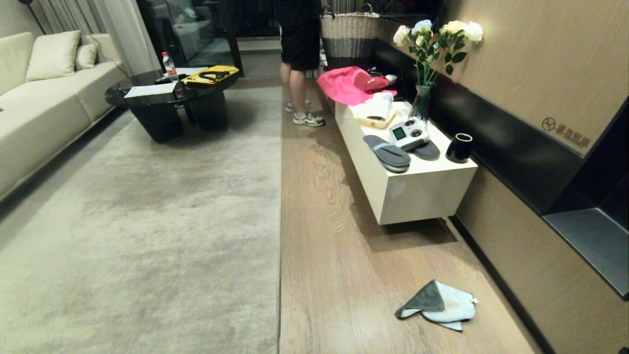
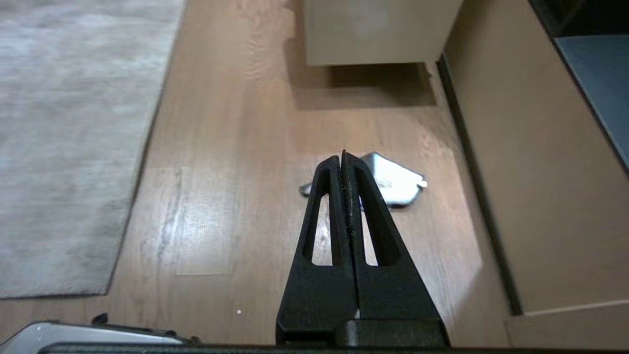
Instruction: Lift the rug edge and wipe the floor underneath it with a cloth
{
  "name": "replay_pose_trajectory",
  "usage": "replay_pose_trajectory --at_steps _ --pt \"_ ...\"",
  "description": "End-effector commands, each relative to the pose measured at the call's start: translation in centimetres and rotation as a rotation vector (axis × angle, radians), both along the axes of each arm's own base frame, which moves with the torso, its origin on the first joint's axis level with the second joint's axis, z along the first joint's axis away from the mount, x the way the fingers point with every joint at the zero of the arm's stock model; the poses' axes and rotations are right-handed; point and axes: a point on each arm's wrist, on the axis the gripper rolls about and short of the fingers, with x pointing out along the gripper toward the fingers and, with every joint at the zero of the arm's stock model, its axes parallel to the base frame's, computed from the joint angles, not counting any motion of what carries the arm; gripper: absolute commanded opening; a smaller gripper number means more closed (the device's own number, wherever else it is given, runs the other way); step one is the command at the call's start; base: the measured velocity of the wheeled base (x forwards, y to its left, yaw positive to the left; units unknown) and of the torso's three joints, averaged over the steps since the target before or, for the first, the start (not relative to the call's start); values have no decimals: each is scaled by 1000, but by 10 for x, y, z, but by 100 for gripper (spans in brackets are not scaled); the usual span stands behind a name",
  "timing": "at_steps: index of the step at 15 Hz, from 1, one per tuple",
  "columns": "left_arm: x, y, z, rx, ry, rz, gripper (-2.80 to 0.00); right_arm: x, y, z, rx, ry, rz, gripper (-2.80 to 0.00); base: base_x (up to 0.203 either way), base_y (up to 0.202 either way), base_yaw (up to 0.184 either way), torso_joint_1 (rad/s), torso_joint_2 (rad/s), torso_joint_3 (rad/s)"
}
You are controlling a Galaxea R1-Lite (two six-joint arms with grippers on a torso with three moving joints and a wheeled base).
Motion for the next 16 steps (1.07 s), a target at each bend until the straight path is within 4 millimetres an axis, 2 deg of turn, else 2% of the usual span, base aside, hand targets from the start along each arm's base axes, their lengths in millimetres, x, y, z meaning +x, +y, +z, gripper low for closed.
replay_pose_trajectory --at_steps 1,4,9,16 --pt "0 0 0 0 0 0 -280 -11 0 -6 4 -55 15 -280 0 0 0 0 0 0" --pt "0 0 0 0 0 0 -280 -16 -1 -8 4 -98 -61 -280 0 0 0 0 0 0" --pt "0 0 0 0 -1 0 -280 -33 -1 -18 4 -231 -68 -280 0 0 0 0 0 0" --pt "0 0 0 0 0 0 -280 -34 -1 -18 3 -233 -67 -280 0 0 0 0 0 0"
